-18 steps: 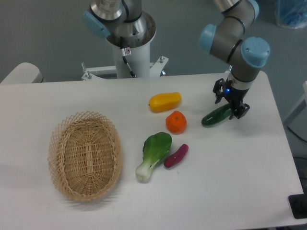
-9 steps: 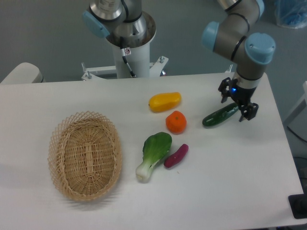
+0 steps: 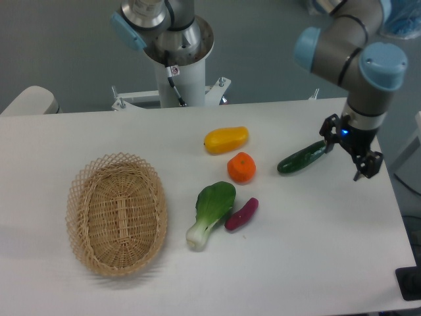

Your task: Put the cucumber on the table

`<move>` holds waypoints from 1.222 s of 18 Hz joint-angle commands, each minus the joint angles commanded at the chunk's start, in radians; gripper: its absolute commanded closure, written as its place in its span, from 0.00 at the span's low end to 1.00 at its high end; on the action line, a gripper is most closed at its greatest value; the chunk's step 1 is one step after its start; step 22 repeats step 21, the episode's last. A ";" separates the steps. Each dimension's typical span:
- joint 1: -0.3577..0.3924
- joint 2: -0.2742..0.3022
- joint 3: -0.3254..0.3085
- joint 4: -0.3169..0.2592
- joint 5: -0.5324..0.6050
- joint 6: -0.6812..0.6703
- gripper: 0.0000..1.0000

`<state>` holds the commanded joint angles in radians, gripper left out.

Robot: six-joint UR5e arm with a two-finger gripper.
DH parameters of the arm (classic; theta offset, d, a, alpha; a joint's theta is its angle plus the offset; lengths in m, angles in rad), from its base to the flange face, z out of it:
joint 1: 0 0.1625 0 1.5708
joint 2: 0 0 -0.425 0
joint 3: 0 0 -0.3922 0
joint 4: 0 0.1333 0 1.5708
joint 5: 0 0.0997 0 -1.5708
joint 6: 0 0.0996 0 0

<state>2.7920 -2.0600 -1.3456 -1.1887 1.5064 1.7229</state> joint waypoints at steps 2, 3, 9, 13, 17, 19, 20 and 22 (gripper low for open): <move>-0.008 -0.022 0.037 -0.011 0.003 -0.020 0.00; -0.009 -0.032 0.049 -0.009 0.003 -0.029 0.00; -0.071 -0.109 0.149 -0.014 0.063 -0.161 0.00; -0.107 -0.129 0.164 -0.014 0.094 -0.218 0.00; -0.130 -0.132 0.161 -0.012 0.114 -0.224 0.00; -0.131 -0.132 0.160 -0.012 0.114 -0.226 0.00; -0.131 -0.131 0.160 -0.012 0.114 -0.226 0.00; -0.131 -0.131 0.160 -0.012 0.114 -0.226 0.00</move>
